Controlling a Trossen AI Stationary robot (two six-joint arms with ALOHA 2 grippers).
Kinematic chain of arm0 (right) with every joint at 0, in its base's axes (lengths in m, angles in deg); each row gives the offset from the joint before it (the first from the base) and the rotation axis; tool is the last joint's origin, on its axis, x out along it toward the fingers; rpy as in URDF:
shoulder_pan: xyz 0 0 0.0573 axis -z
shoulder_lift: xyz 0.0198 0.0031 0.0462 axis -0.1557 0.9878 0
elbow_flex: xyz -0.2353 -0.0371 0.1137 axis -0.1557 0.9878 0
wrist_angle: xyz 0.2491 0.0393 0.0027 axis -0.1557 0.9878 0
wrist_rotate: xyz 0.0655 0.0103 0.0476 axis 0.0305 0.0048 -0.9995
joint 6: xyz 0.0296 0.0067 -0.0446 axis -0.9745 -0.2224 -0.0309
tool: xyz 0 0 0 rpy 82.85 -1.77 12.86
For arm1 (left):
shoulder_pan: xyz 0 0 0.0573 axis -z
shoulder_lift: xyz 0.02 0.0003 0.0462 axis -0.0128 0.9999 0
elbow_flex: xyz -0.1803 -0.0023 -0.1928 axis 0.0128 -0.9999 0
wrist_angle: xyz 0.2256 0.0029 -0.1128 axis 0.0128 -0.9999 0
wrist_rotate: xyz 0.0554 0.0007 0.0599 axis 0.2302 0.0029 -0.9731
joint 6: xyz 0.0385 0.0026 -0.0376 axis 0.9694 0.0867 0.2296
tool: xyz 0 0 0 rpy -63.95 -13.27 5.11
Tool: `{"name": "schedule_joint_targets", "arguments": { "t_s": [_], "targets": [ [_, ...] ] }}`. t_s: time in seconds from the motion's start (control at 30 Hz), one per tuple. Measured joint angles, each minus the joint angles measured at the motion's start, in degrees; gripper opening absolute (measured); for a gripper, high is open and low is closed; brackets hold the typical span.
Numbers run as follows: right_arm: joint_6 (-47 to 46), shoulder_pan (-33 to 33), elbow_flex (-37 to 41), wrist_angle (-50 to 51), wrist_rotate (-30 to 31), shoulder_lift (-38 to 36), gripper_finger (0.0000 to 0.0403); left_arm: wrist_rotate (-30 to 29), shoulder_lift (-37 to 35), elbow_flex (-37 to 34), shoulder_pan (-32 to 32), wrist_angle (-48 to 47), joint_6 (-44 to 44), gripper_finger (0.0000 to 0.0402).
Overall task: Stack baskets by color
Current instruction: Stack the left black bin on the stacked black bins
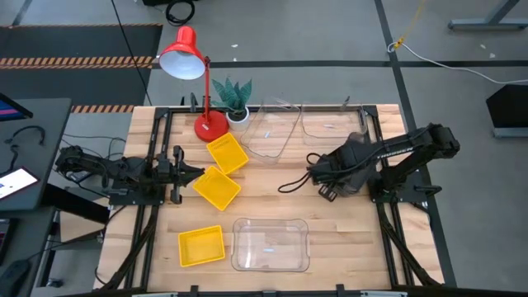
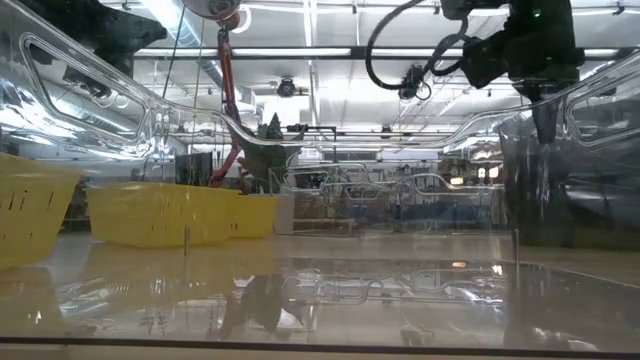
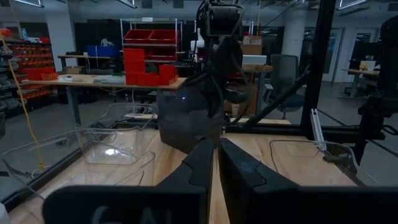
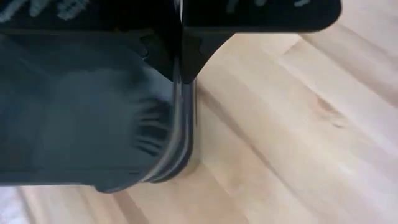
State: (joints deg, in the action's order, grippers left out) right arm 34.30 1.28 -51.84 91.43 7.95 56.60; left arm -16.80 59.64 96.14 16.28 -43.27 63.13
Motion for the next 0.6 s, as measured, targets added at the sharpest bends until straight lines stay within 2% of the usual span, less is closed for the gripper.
{"name": "schedule_joint_targets", "arguments": {
  "t_s": [0.17, 0.47, 0.6],
  "targets": [
    [0.8, -0.1, 0.0, -4.0, -4.2, 0.0, 0.0003, 0.0, 0.0, 0.0, 0.0, 0.0, 0.0, 0.0025],
    [0.4, -1.8, 0.0, -5.9, -6.6, 0.0, 0.0005, 0.0, 0.0, 0.0, 0.0, 0.0, 0.0, 0.0031],
    [-0.2, -2.1, 0.0, -5.9, -7.1, 0.0, 0.0023, 0.0, 0.0, 0.0, 0.0, 0.0, 0.0, 0.0034]
  ]
}}
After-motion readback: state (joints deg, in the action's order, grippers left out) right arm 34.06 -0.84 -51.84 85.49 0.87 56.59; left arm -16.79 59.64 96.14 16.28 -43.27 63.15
